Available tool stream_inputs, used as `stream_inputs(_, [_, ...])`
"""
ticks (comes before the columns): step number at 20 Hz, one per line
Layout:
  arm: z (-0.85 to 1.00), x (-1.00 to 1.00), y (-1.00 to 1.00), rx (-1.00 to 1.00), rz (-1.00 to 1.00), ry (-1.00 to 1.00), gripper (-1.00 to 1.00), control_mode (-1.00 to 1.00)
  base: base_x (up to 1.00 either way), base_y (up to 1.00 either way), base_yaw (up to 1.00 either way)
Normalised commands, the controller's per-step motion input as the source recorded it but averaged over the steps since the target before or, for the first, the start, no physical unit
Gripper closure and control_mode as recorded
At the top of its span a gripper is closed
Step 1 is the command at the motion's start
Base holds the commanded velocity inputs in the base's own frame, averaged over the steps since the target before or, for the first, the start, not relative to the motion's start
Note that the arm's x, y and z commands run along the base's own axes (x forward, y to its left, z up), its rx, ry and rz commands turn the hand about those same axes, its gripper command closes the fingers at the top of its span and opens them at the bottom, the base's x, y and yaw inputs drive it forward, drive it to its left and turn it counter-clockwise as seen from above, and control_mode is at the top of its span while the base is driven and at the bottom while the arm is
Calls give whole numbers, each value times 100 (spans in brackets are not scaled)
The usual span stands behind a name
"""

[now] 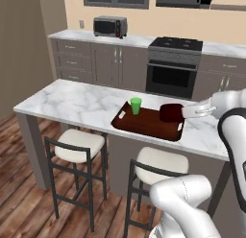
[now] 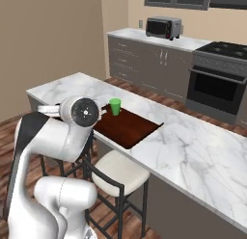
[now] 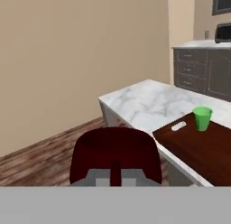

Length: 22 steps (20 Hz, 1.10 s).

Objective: There is a tray on the dining counter. Grab the cup, mug, and pitcher and place them on the tray. The pitcher may be placed next to the tray if it cannot fit the tray.

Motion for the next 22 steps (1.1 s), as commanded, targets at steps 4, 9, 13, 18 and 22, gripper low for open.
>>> stream_inputs(4, [-48,79,-2,0,15,0,100,-100,0,0,0])
stream_inputs(9, [-57,63,0,0,2,0,100,-100,0,0,0])
stream_inputs(13, [-62,54,0,2,0,0,100,-100,0,0,0])
stream_inputs(18, [-66,45,0,0,0,0,100,-100,0,0,0])
stream_inputs(22, [-44,42,0,0,0,-1,100,-100,0,0,0])
